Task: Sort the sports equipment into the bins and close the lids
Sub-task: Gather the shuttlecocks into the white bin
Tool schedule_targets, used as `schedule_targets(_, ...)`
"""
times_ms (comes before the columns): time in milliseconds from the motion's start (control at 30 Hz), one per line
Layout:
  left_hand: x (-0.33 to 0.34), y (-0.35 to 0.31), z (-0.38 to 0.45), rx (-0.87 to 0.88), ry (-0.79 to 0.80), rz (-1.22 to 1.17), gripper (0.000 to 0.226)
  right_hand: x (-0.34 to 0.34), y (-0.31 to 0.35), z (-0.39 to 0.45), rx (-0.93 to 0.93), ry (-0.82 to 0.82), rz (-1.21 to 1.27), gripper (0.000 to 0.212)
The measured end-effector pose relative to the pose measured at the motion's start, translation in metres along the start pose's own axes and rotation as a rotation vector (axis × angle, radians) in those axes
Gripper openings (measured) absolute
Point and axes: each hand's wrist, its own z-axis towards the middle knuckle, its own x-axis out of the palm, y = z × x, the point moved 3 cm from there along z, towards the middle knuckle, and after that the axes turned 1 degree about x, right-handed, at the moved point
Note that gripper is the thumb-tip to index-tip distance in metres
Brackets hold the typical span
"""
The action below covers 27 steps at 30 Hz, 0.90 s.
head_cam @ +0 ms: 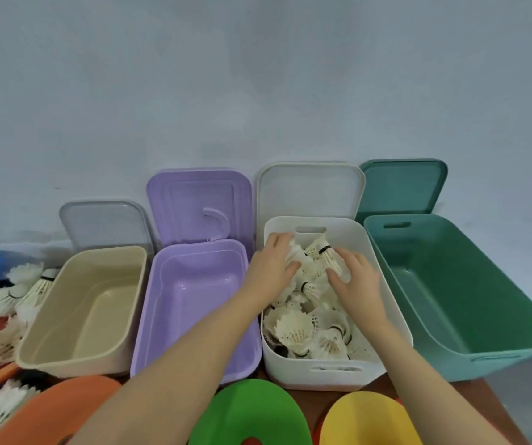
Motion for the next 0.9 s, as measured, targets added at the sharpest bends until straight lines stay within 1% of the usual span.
schedule_targets(67, 0.008, 0.005, 0.006, -0.034, 0.034, 0.062, 0.052, 0.01, -0.002, 0.004, 0.001, 0.027, -0.014, 0.04)
schedule_targets(133, 0.015, 0.013, 0.009, -0.064, 0.106, 0.233, 0.056, 0.018, -0.004, 0.006, 0.003, 0.081, -0.077, 0.039)
schedule_targets(200, 0.02, 0.023, 0.008, -0.066, 0.223, 0.383, 0.06, 0.029, -0.012, 0.007, 0.023, 0.215, -0.232, 0.045)
schedule_targets(267, 0.022, 0.031, 0.003, -0.067, 0.315, 0.424, 0.057, 0.036, -0.021, 0.005, 0.043, 0.364, -0.379, 0.055)
schedule_targets(300, 0.021, 0.034, 0.001, -0.067, 0.328, 0.418, 0.055, 0.038, -0.023, 0.006, 0.051, 0.412, -0.417, 0.057)
schedule_targets(367, 0.015, 0.037, -0.003, -0.073, 0.295, 0.382, 0.053, 0.036, -0.023, 0.006, 0.063, 0.451, -0.458, 0.058)
schedule_targets(400, 0.012, 0.036, -0.004, -0.067, 0.265, 0.376, 0.052, 0.035, -0.021, 0.006, 0.063, 0.443, -0.475, 0.058)
schedule_targets(467, 0.003, 0.033, -0.009, -0.035, 0.192, 0.384, 0.051, 0.031, -0.013, 0.005, 0.054, 0.37, -0.485, 0.057)
schedule_targets(567, -0.014, 0.031, -0.018, 0.0, 0.105, 0.386, 0.05, 0.027, 0.007, 0.004, 0.023, 0.24, -0.394, 0.052)
schedule_targets(700, -0.047, 0.043, -0.039, -0.021, 0.089, 0.434, 0.051, 0.031, 0.045, 0.001, -0.109, 0.157, -0.304, 0.045)
schedule_targets(800, -0.075, 0.059, -0.057, -0.066, 0.057, 0.445, 0.05, 0.041, 0.077, 0.0, -0.19, 0.141, -0.235, 0.041)
schedule_targets(900, -0.105, 0.078, -0.077, -0.109, 0.009, 0.451, 0.055, 0.06, 0.108, -0.003, -0.234, 0.192, -0.177, 0.036)
